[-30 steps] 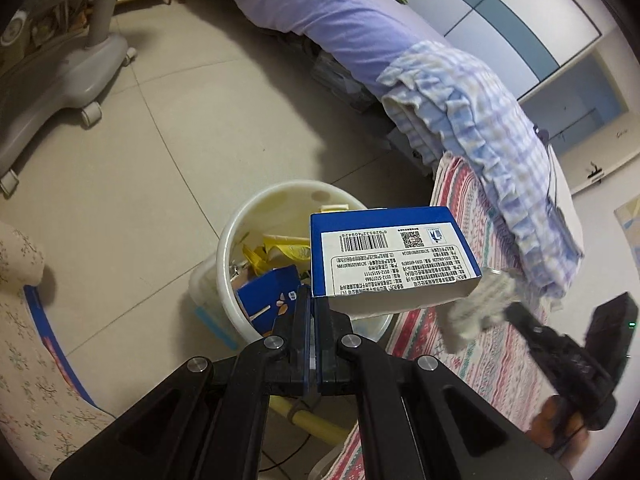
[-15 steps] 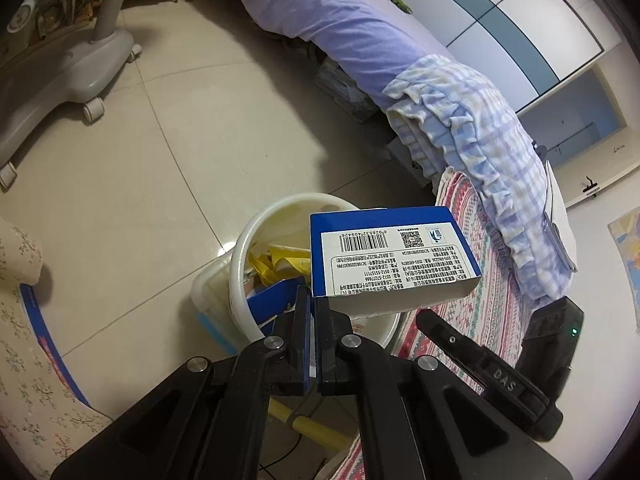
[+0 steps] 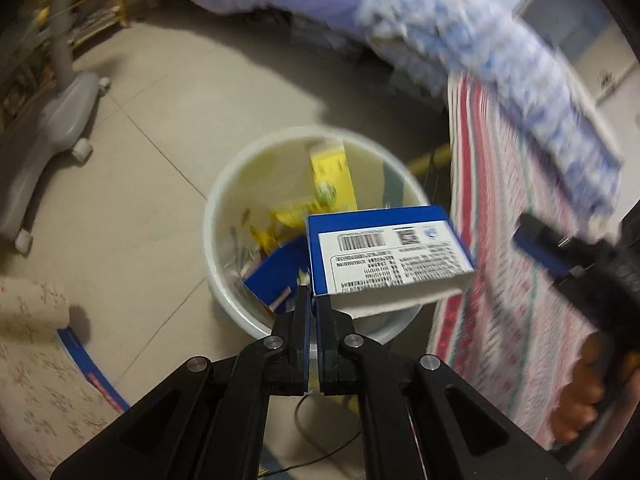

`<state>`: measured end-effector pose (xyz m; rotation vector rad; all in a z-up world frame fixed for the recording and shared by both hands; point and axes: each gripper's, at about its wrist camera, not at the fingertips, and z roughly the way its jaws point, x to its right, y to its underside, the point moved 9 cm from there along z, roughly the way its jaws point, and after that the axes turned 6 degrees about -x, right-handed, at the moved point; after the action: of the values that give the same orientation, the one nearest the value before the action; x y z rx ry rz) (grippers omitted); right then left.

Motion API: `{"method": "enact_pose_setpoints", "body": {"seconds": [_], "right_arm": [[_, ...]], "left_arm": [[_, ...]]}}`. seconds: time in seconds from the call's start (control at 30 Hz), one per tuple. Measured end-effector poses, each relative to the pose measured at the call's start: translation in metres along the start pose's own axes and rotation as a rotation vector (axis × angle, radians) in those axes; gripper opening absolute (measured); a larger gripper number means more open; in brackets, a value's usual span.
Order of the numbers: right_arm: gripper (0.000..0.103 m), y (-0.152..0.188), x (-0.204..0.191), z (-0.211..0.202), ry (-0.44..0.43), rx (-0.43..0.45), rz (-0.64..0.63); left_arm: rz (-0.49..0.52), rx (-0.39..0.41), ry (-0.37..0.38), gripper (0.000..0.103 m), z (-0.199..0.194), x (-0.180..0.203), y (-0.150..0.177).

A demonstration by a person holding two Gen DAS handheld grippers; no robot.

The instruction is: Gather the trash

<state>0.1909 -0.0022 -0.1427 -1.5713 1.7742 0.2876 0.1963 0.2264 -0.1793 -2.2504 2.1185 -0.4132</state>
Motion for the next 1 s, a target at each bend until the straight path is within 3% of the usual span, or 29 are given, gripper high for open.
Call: {"method": "enact_pose_setpoints", "body": {"seconds": [0.1, 0.23, 0.3, 0.37, 0.47, 0.63, 0.73, 0.87, 1.0], "right_arm": [[0.037, 0.006, -0.001, -0.005, 0.0, -0.003, -0.008], [0.037, 0.014, -0.01, -0.019, 0.0, 0.017, -0.037], [0.037, 0.016, -0.014, -0.028, -0.002, 0.026, -0.057], [0.037, 0.018, -0.014, -0.035, 0.001, 0.035, -0.074], [0.037, 0.023, -0.012, -0.044, 0.002, 0.039, -0.081], [0.037, 0.035, -0.005, -0.064, 0.003, 0.046, -0.08], [0.037, 0.041, -0.003, -0.08, 0.011, 0.056, -0.101], [0.037, 0.054, -0.006, -0.104, 0.019, 0.072, -0.156], [0.043, 0.078, -0.017, -0.115, -0.035, 0.044, -0.188]], "left_arm": [[-0.01, -0.083, -0.035, 0.021, 0.028, -0.001, 0.007], [-0.048, -0.062, -0.003, 0.023, 0.027, -0.008, 0.003], [-0.064, -0.025, 0.004, 0.046, 0.016, -0.013, 0.0], [-0.08, 0.027, -0.013, 0.057, 0.004, -0.02, -0.003], [-0.125, 0.067, -0.058, 0.057, -0.004, -0.035, -0.007], [-0.198, 0.059, -0.045, 0.057, -0.004, -0.048, -0.003], [-0.189, 0.09, -0.035, 0.057, -0.02, -0.042, 0.002], [-0.176, 0.156, -0.089, 0.057, -0.053, -0.031, 0.019], [-0.195, 0.21, -0.08, 0.058, -0.085, -0.015, 0.049]]}}
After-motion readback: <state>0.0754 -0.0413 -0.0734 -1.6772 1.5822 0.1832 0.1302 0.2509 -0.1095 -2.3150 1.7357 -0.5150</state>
